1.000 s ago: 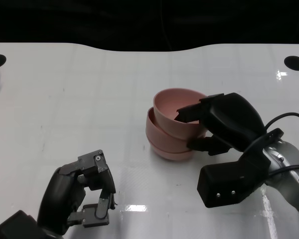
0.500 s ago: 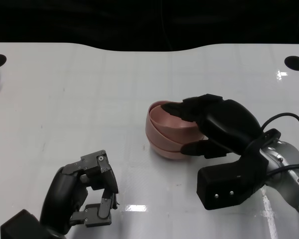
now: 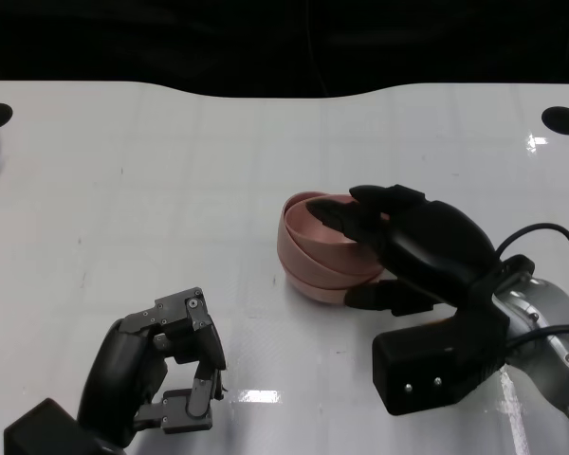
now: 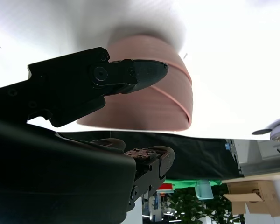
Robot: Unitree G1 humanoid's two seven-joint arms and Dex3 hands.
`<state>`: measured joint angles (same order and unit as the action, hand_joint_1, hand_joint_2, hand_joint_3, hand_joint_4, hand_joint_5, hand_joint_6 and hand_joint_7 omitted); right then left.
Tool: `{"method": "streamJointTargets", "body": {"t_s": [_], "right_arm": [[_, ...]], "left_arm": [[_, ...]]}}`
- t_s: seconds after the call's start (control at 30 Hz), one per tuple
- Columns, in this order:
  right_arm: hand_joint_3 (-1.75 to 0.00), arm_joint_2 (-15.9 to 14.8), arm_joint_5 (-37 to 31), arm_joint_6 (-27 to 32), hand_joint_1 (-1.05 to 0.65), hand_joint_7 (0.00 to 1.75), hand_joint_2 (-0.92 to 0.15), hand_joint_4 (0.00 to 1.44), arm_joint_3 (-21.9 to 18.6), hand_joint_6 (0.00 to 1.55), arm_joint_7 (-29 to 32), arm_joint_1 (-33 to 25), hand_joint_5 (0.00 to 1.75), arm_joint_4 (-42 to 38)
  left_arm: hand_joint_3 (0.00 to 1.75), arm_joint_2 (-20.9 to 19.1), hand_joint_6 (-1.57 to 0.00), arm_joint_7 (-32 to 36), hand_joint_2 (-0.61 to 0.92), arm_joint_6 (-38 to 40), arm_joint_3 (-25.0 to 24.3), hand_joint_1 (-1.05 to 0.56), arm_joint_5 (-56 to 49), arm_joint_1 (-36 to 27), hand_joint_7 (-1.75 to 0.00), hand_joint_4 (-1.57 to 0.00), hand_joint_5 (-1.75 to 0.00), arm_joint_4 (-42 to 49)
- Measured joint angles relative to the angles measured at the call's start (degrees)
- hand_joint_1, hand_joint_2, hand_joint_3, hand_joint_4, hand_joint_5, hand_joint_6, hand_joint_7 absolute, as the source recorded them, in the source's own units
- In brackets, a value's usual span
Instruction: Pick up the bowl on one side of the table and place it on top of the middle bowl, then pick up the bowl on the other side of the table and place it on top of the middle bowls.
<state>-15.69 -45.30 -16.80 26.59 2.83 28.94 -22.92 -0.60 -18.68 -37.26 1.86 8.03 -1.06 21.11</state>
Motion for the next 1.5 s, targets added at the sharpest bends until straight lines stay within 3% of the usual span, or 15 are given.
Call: {"method": "streamJointTargets", "body": {"t_s": [0.57, 0.77, 0.97, 1.13, 1.33, 1.5], "right_arm": [[-0.36, -0.61, -1.77, 0.99, -0.75, 0.01, -0.92, 0.11, 2.95, 0.17, -0.03, -2.68, 0.16, 0.12], [-0.34, -0.19, -1.68, -1.73, -0.70, 0.00, -0.92, 0.08, 2.66, 0.14, 8.07, -3.26, 0.18, -0.52], [-0.35, 0.28, -1.64, -1.56, -0.68, 0.00, -0.92, 0.02, 1.28, 0.08, 12.47, -4.91, 0.19, 0.02], [-0.27, 0.04, 0.01, -1.16, -0.63, 0.02, -0.92, 0.00, -0.76, 0.10, 12.69, -8.79, 0.29, 4.54], [-0.24, -2.63, 0.99, -3.79, -0.59, 0.06, -0.92, 0.00, -3.50, 0.18, 13.51, -15.25, 0.50, 9.15], [-0.19, -4.47, 1.55, -5.61, -0.56, 0.11, -0.92, 0.09, -6.02, 0.30, 14.75, -20.58, 0.59, 12.91]], "left_arm": [[1.52, 0.00, -0.87, 0.05, 0.35, -0.05, 0.00, 0.00, -0.60, 0.03, -1.56, -0.94, -1.75, 0.16], [1.52, 0.00, -0.86, 0.05, 0.35, -0.10, -0.06, 0.00, -0.63, 0.21, -1.56, -0.94, -1.75, 0.55], [1.52, 0.00, -0.86, 0.05, 0.35, -0.12, -0.12, 0.00, -0.64, 0.25, -1.56, -0.94, -1.75, 0.65], [1.54, 0.04, -0.86, 0.05, 0.33, -0.13, -0.10, -0.01, -0.73, 0.36, -1.56, -0.95, -1.75, 0.66], [1.53, 0.05, -0.86, 0.04, 0.34, -0.14, -0.15, -0.01, -0.59, 0.52, -1.57, -0.94, -1.75, 0.78], [1.52, 0.06, -0.86, 0.05, 0.34, -0.22, -0.23, 0.00, -0.70, 0.90, -1.56, -0.95, -1.75, 1.17]]}}
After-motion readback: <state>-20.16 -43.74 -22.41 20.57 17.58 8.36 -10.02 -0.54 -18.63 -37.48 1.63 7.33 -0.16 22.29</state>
